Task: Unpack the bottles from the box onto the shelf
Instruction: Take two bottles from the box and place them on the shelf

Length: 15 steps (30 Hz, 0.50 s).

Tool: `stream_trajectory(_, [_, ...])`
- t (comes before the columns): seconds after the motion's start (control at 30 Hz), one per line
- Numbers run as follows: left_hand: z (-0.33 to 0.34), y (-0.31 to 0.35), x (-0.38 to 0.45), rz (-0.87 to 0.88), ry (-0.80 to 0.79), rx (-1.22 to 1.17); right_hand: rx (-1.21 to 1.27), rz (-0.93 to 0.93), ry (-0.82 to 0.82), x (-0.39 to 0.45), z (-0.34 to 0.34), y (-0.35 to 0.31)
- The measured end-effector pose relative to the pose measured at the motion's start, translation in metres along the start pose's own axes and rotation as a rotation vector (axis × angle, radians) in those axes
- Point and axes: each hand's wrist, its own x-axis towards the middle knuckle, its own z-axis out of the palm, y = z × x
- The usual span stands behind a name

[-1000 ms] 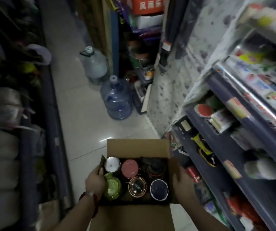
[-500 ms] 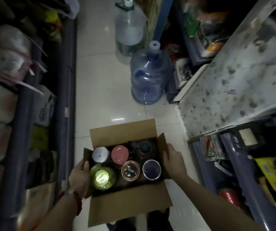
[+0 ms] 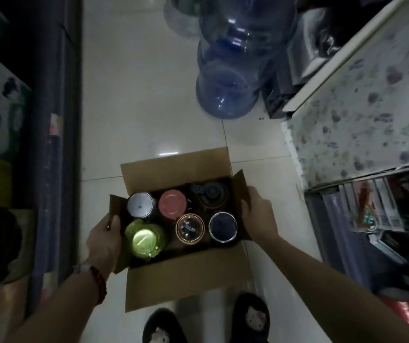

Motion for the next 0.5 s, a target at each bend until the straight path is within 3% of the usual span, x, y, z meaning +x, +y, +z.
stream_trajectory(0.27, [0.035,-0.017,0.030,0.047,0.023,0.062,-0.055,0.016,0.022,0.017,0.034,0.034])
stream_trajectory(0.5, [0.021,-0.036,0.042,0.035,-0.021,0.042,-0.014,0.102,0.034,0.015,0.038,0.048])
